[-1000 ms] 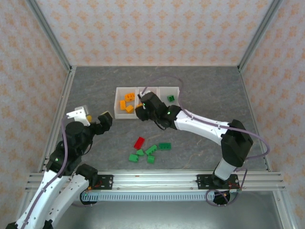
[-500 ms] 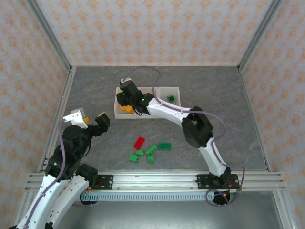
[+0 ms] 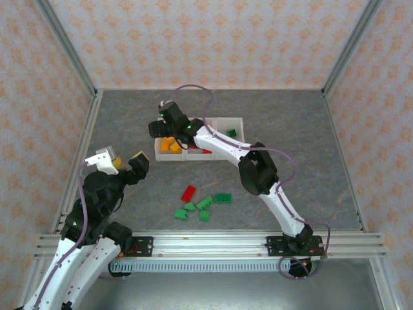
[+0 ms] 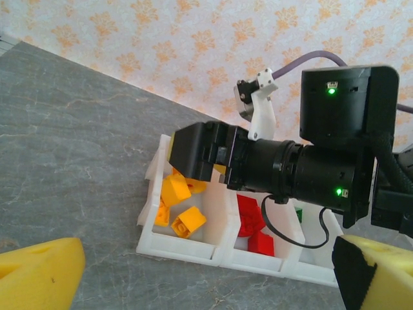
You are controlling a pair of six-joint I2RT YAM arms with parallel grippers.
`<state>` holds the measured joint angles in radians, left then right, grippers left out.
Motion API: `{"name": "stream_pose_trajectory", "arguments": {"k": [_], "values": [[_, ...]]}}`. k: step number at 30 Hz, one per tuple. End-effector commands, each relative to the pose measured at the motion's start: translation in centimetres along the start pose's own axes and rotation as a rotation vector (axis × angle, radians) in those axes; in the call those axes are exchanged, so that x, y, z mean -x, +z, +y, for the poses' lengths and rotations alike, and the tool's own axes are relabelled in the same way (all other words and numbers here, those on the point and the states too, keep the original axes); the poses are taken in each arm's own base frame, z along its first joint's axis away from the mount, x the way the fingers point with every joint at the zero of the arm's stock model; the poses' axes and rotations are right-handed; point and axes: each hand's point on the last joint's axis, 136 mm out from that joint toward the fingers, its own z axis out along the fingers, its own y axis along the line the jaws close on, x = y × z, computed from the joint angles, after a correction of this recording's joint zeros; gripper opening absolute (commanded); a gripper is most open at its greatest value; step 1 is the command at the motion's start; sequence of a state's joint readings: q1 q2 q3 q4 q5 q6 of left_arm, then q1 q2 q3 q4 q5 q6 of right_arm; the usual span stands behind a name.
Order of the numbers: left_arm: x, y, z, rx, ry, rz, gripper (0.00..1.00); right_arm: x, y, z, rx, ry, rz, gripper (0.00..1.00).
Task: Sort the legos into containers by color
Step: Place the lego in the container, then pick up the lego from the bottom-center of the table.
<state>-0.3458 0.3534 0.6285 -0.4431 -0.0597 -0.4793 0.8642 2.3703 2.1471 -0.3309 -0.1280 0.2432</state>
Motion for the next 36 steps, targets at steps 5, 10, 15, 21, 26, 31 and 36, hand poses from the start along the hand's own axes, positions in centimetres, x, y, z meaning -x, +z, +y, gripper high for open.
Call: {"name": "stream_pose_trajectory", "arguments": {"k": [5,10,15,21,26,31,36], "values": [[-0.2,0.5,-0.9,-0.052,0.007,0.007,1.0,3.1,-7.6,0.9,-0.059,0.025,-0.038,1.0],[-0.8,0.9,-1.1,-0.061,0.012,0.034,1.0,3.9,-14.9,-1.1,-0.201,0.065,-0.088,1.0],[-1.1,1.1,-1.5,-0.088,0.018,0.053,0.99,2.1,-22.2,-2.0,-0.185,0.007,-0.148,1.0],[-0.9,0.8,-1.8,-0.108,0.02,0.039,0.99,-0.2,-31.0,-3.9,-0.141,-0.338,-0.315,1.0],[-0.9,0.8,-1.8,-0.106,0.019,0.041,0.99,-7.0,-32.5,-5.6,-0.084,-0.81,-0.272,1.0],[-0.9,0.9,-1.6,-0.099,0.018,0.04,0.99,-15.6,-28.1,-9.5,-0.097,-1.039,0.056,1.0],[-1.2,1.2,-1.6,-0.096,0.019,0.051,0.99,-20.6,-25.2,-9.7,0.027,-1.155,0.203,1.0]]}}
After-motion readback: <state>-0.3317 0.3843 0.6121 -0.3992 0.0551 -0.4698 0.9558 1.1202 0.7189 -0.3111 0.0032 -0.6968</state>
